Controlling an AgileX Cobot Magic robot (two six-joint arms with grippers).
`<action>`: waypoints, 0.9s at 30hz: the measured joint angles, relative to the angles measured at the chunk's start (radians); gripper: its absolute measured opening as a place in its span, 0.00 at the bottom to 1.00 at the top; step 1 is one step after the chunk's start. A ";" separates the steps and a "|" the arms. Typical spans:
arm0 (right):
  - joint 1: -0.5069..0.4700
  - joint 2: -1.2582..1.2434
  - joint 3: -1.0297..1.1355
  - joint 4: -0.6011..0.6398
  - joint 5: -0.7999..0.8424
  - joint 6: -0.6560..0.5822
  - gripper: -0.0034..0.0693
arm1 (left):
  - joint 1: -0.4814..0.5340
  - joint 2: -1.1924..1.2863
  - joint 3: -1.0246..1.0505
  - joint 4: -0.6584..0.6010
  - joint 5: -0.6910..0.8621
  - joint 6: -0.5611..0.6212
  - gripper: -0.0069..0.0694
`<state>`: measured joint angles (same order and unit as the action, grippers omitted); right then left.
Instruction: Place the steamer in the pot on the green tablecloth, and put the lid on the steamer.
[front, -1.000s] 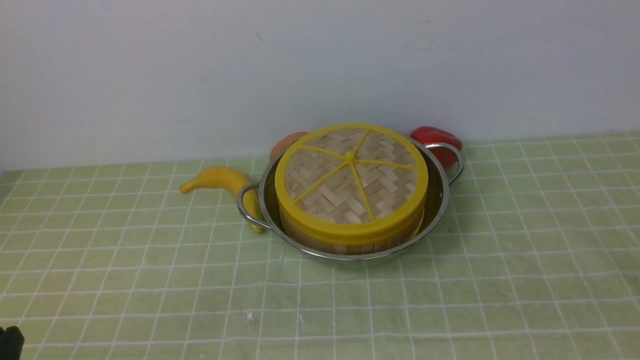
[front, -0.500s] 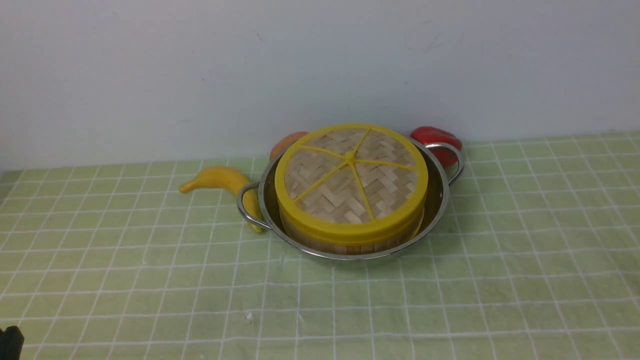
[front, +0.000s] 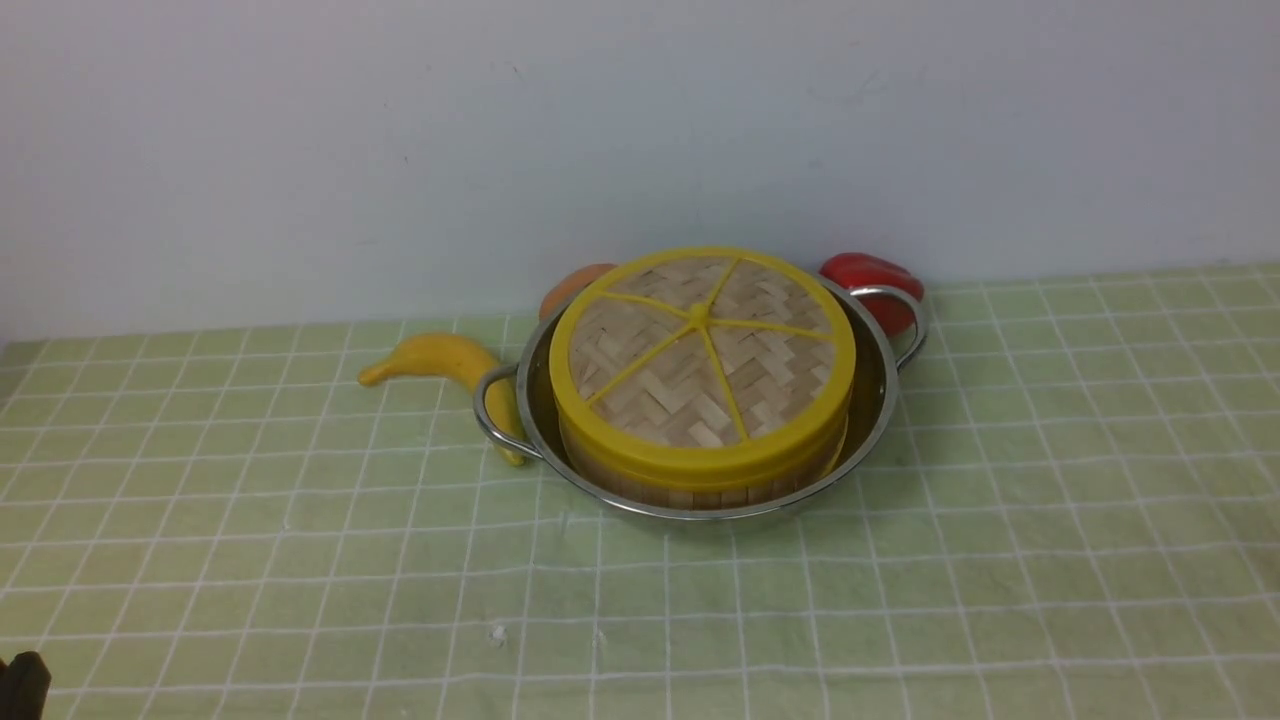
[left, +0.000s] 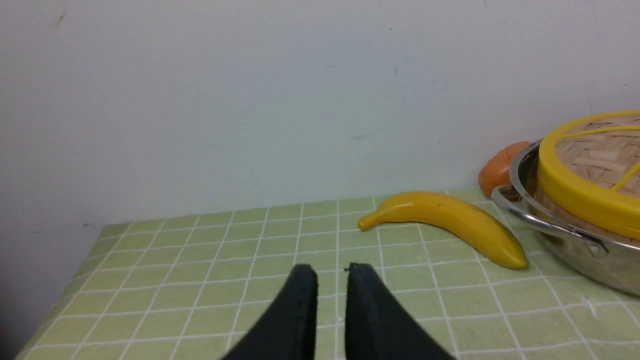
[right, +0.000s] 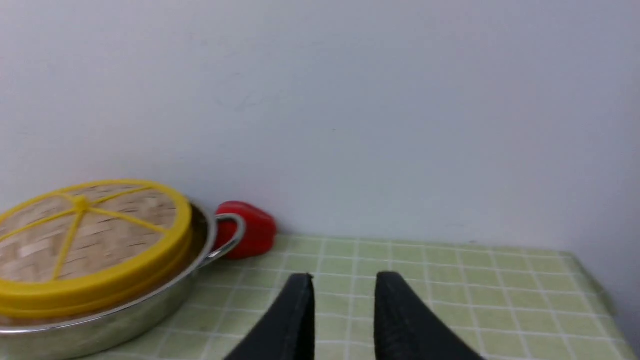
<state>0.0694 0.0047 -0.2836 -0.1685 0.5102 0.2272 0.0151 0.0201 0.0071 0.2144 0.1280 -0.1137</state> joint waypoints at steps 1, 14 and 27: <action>-0.045 -0.002 0.057 -0.007 -0.057 0.013 0.33 | 0.000 0.000 0.000 0.000 0.000 0.000 0.21; -0.182 -0.002 0.290 -0.016 -0.241 0.055 0.37 | 0.000 0.000 0.000 0.000 -0.003 0.000 0.23; -0.182 -0.002 0.291 -0.016 -0.220 0.055 0.38 | 0.000 0.000 0.000 0.000 -0.003 0.000 0.26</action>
<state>-0.1130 0.0026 0.0071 -0.1846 0.2906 0.2824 0.0151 0.0201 0.0071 0.2144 0.1249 -0.1137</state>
